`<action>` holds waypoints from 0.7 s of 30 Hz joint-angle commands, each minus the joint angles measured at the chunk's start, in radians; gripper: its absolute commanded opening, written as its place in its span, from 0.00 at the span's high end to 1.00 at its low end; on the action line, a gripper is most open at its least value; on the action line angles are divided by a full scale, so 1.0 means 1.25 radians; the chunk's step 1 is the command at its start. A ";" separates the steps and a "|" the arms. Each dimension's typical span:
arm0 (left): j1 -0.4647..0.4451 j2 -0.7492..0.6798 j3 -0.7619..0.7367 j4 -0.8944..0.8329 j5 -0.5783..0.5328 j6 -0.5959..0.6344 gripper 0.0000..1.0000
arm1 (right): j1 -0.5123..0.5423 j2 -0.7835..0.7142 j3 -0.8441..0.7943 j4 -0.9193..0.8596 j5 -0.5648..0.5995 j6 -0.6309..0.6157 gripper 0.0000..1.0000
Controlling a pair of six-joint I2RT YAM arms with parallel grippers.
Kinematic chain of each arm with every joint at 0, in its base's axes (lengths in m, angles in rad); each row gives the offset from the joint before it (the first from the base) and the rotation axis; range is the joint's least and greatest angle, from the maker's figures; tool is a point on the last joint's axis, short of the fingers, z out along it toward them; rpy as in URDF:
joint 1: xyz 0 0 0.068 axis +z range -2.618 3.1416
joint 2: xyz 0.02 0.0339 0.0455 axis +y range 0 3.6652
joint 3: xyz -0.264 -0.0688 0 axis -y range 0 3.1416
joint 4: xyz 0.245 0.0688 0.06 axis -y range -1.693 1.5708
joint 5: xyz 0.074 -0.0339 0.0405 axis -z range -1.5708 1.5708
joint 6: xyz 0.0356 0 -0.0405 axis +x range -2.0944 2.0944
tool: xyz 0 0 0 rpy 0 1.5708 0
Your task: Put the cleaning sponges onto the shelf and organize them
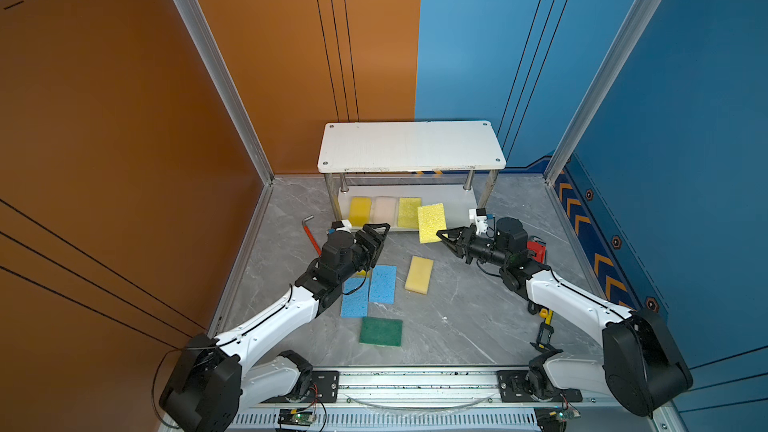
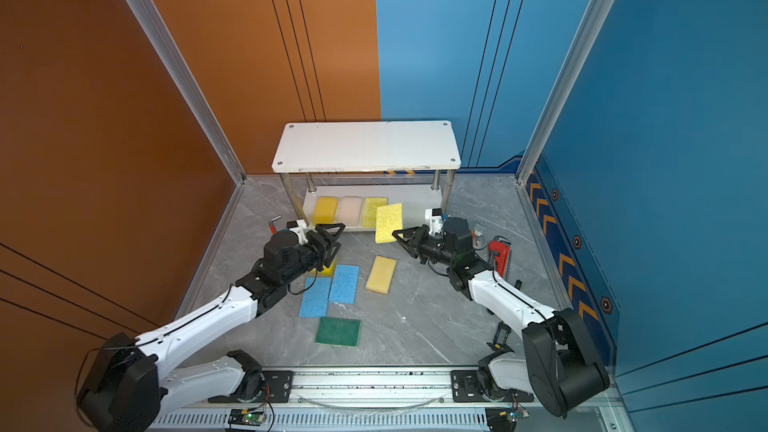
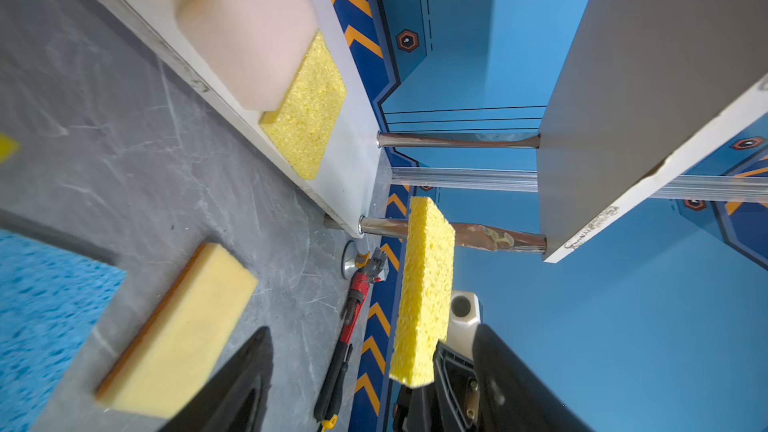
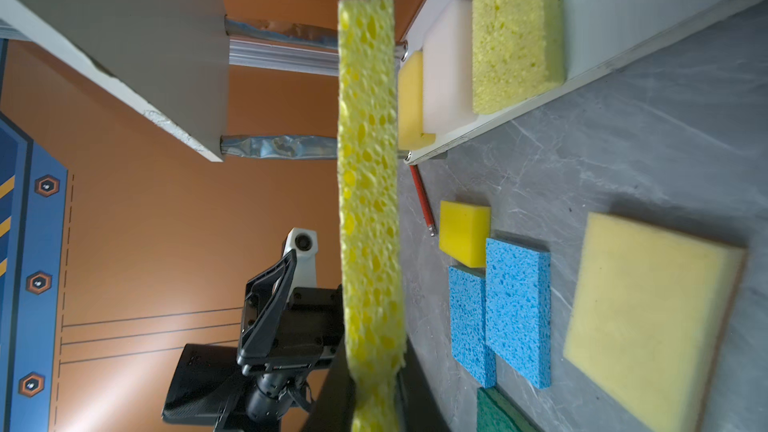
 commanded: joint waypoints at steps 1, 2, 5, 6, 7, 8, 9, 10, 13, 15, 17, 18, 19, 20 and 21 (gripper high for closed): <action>0.032 -0.067 0.018 -0.246 0.029 0.111 0.23 | -0.004 0.036 0.067 -0.077 0.074 -0.054 0.84; 0.043 -0.091 0.015 -0.281 0.031 0.124 0.23 | -0.006 0.049 0.081 -0.095 0.090 -0.064 0.84; 0.077 -0.158 -0.004 -0.366 0.042 0.148 0.23 | -0.012 0.084 0.112 -0.117 0.130 -0.072 0.84; 0.086 -0.176 -0.010 -0.386 0.044 0.151 0.23 | -0.014 0.096 0.119 -0.115 0.137 -0.074 0.85; 0.099 -0.197 -0.018 -0.401 0.047 0.153 0.23 | -0.017 0.111 0.127 -0.112 0.144 -0.073 0.85; 0.111 -0.217 -0.026 -0.414 0.051 0.154 0.23 | -0.020 0.128 0.136 -0.112 0.147 -0.070 0.85; 0.121 -0.232 -0.032 -0.423 0.055 0.154 0.22 | -0.023 0.142 0.144 -0.111 0.147 -0.069 0.85; 0.134 -0.248 -0.038 -0.434 0.062 0.155 0.22 | -0.025 0.160 0.154 -0.109 0.147 -0.069 0.85; 0.170 -0.282 -0.048 -0.464 0.083 0.163 0.21 | -0.031 0.203 0.181 -0.117 0.141 -0.073 0.85; 0.190 -0.295 -0.049 -0.479 0.100 0.171 0.20 | -0.037 0.223 0.195 -0.127 0.133 -0.080 0.85; 0.211 -0.304 -0.053 -0.484 0.118 0.169 0.20 | -0.045 0.241 0.212 -0.155 0.119 -0.099 0.85; 0.218 -0.306 -0.056 -0.484 0.125 0.166 0.20 | -0.047 0.249 0.223 -0.174 0.110 -0.113 0.85; 0.226 -0.309 -0.058 -0.484 0.130 0.163 0.20 | -0.050 0.254 0.232 -0.194 0.105 -0.129 0.85; 0.232 -0.309 -0.058 -0.483 0.133 0.163 0.20 | -0.054 0.257 0.237 -0.208 0.103 -0.140 0.85; 0.239 -0.309 -0.058 -0.481 0.138 0.162 0.20 | -0.057 0.257 0.241 -0.221 0.103 -0.153 0.85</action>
